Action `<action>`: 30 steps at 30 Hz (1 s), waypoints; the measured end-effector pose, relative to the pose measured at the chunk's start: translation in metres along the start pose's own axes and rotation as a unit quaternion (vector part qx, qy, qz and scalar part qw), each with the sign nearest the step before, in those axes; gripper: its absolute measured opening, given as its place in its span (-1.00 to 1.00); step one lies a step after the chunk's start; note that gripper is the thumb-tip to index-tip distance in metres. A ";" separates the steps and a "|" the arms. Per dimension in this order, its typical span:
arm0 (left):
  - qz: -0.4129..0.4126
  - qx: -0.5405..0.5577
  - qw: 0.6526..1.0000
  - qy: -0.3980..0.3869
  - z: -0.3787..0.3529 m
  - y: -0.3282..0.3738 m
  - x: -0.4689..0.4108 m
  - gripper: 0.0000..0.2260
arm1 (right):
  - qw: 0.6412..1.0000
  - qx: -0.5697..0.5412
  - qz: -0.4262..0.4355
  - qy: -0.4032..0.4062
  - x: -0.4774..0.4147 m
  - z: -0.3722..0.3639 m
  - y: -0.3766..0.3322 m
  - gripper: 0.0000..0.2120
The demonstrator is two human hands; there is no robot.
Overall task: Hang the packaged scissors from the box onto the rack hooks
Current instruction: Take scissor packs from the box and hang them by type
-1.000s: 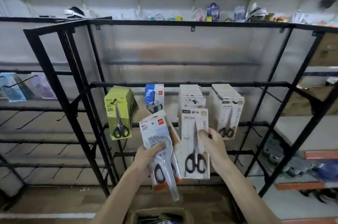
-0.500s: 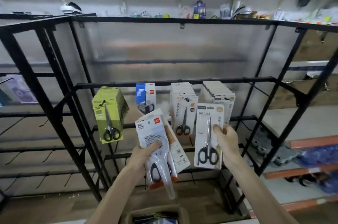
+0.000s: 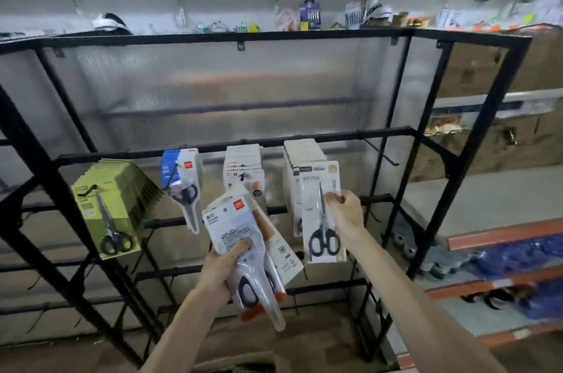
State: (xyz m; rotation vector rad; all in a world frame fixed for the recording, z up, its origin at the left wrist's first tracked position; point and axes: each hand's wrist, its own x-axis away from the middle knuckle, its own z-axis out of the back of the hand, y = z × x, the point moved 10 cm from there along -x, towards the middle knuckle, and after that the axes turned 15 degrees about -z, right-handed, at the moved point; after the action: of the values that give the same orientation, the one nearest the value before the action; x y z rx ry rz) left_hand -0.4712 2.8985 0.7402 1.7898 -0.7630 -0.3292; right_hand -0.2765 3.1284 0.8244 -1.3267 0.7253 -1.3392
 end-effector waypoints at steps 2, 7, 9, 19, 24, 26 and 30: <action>-0.015 0.009 1.000 0.018 -0.005 -0.002 0.002 -0.44 | 1.000 0.016 0.015 -0.022 -0.006 -0.002 0.005 -0.93; -0.027 0.026 0.996 0.076 -0.016 -0.017 0.018 -0.56 | 0.998 0.009 0.016 -0.061 -0.019 -0.007 0.015 -0.88; -0.031 0.023 0.995 0.089 -0.020 -0.017 0.022 -0.61 | 0.997 0.020 0.006 -0.073 -0.026 -0.014 0.015 -0.89; -0.051 0.017 0.995 0.088 -0.040 -0.012 0.031 -0.58 | 0.955 0.144 0.185 -0.183 0.043 -0.041 0.018 -0.52; -0.060 0.030 0.994 0.090 -0.054 -0.022 0.034 -0.54 | 0.924 0.261 0.161 -0.229 0.064 -0.071 0.038 -0.34; -0.055 0.042 0.994 0.080 -0.057 -0.023 0.039 -0.58 | 0.917 0.284 0.161 -0.229 0.063 -0.074 0.036 -0.34; -0.055 0.050 0.995 0.065 -0.050 -0.024 0.047 -0.51 | 0.916 0.214 0.110 -0.320 0.065 -0.082 0.044 -0.54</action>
State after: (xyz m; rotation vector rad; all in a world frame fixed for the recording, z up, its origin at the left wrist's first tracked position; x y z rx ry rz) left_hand -0.3991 2.9100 0.7429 1.9312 -0.5997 -0.2483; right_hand -0.3312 3.0360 0.7867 -1.1771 0.1077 -0.7446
